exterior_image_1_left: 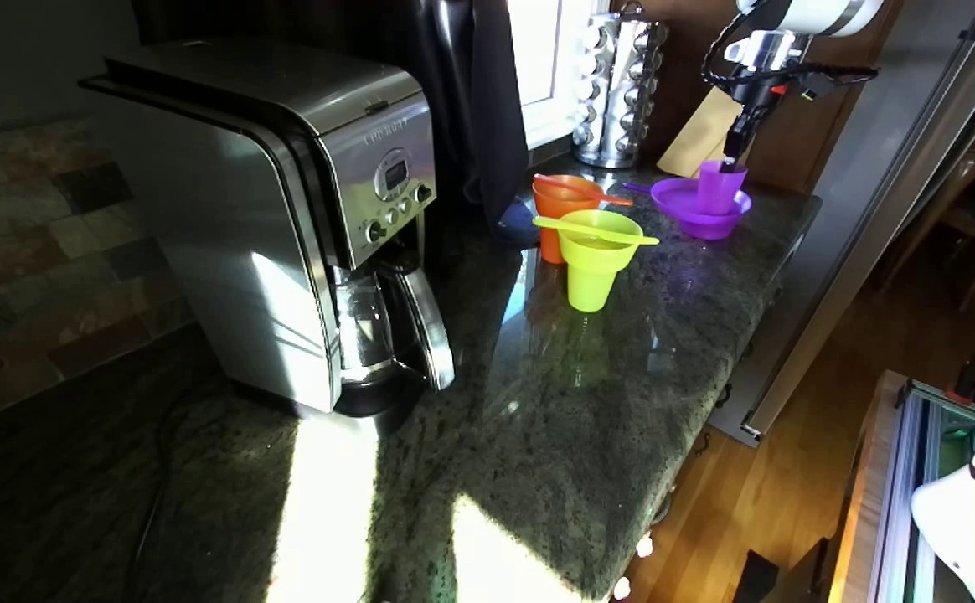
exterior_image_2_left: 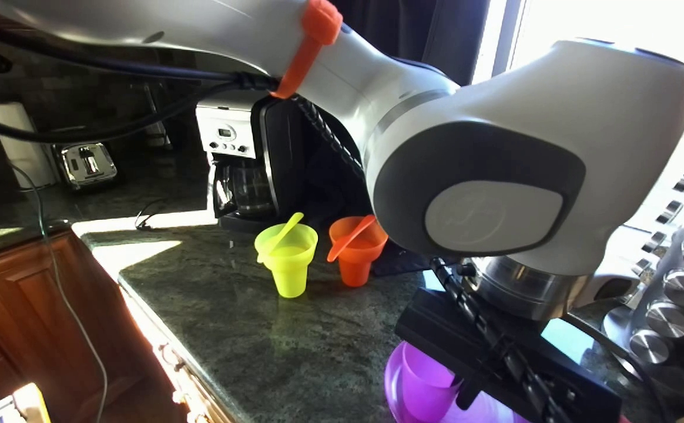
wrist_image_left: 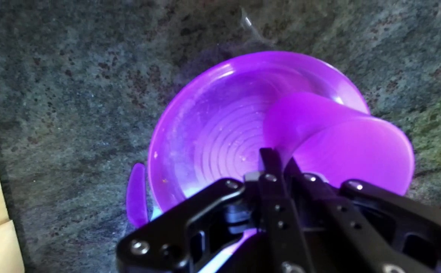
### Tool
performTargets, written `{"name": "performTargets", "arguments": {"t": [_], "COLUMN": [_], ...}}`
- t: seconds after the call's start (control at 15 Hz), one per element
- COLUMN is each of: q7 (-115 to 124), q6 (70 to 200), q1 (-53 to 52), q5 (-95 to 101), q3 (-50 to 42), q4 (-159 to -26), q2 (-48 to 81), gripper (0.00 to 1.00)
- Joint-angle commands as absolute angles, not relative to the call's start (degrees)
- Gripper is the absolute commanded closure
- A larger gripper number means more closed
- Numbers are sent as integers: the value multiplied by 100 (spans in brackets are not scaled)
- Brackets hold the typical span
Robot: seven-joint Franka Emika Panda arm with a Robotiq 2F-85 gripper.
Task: Put the purple plate on top of the purple bowl then place the cup and spoon on the plate.
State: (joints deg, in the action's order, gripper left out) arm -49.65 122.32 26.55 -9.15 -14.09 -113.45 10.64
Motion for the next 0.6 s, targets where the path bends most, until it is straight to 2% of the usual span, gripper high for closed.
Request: {"name": "performTargets", "arguments": {"t": [0.0, 0.53], "q7": [-5032, -4903], "q6": [12520, 12534], "q1": [2542, 2530], "q5": [-733, -529], "q3": [-1562, -1720], "q4": [-11753, -11879], "q2": [777, 653], "gripper": [99, 99]}}
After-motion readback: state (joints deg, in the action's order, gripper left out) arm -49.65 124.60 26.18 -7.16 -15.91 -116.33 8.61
